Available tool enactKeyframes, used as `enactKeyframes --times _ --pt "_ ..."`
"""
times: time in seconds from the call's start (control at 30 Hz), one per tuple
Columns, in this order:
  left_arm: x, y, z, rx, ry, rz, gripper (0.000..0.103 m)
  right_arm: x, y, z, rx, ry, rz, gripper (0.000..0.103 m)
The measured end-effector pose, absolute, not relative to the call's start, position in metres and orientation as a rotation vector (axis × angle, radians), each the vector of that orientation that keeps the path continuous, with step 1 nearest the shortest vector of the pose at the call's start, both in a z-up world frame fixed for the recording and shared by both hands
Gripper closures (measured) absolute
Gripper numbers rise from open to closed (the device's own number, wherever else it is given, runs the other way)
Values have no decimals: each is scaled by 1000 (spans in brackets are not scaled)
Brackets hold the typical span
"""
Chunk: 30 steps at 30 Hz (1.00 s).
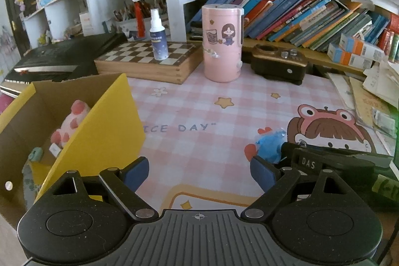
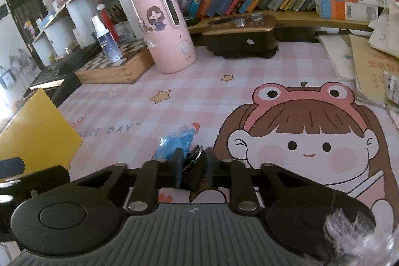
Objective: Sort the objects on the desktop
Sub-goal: 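Move the left tool toward the blue plush item on the desk mat, then close the left gripper around the blue plush item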
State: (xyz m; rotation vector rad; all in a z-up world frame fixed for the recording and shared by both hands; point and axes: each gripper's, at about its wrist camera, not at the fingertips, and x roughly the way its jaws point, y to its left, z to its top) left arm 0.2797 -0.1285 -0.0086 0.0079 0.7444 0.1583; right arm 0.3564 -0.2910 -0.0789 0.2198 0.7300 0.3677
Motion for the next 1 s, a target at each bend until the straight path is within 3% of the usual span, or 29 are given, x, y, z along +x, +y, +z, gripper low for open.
enactKeyframes --times 0.2,0.63,1.0 --pt "286 -136 -11 4 752 121 13 351 -297 -71 220 704 366 101" --pt "316 -165 -30 -26 764 10 14 314 -349 -50 227 651 222 101" --pt "343 -194 -54 49 797 -30 43 302 -367 -49 233 651 183 101"
